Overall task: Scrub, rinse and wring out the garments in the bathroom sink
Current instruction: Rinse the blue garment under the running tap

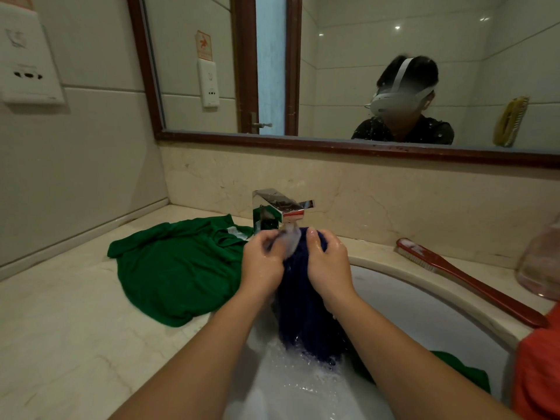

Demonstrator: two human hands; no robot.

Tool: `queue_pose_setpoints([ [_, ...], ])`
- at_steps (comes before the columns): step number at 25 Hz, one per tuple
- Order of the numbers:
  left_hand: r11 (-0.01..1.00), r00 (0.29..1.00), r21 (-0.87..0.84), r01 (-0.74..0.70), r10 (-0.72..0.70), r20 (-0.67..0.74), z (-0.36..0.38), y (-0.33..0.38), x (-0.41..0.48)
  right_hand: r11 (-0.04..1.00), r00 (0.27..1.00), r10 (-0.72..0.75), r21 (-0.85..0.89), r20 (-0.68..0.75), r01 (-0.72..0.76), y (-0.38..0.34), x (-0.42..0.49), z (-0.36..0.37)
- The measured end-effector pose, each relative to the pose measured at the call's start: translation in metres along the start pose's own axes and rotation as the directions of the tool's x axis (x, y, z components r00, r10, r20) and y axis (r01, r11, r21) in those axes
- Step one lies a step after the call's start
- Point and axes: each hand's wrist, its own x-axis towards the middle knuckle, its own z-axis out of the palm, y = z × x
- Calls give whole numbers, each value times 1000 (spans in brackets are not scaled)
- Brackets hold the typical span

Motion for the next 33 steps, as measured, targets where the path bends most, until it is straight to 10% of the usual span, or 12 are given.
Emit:
queue_pose_setpoints([
  [33, 974, 999, 223, -27, 20, 32, -15, -1, -10, 996, 991, 46, -88, 130, -35, 12, -18, -4],
])
